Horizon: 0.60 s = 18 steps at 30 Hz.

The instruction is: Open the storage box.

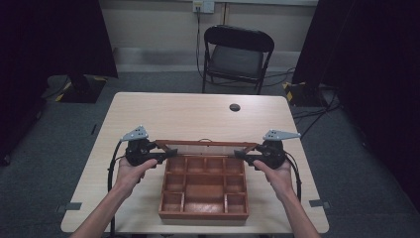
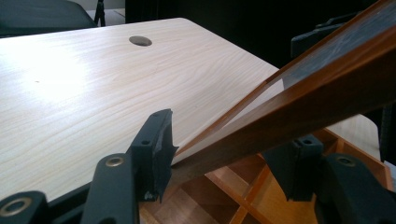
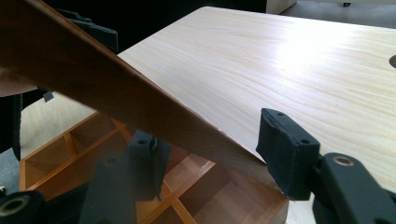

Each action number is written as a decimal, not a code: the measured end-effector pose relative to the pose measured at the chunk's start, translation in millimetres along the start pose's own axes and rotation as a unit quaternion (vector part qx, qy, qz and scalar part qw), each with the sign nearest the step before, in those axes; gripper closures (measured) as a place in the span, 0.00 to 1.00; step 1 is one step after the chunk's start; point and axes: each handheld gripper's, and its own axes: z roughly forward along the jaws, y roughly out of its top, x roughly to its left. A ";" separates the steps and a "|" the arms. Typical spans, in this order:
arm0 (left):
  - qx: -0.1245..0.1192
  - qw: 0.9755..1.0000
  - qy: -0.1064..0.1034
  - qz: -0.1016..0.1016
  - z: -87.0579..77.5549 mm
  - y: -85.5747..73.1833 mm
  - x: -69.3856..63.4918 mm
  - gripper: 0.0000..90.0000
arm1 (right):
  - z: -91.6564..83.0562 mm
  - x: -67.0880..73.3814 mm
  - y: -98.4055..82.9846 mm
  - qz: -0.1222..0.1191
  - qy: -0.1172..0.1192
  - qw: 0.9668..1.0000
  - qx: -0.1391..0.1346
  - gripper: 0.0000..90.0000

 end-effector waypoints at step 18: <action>0.009 1.000 0.018 0.014 12.4 2.3 1.5 0.51 | 7.6 -9.1 1.3 0.009 0.012 1.000 -0.001 0.51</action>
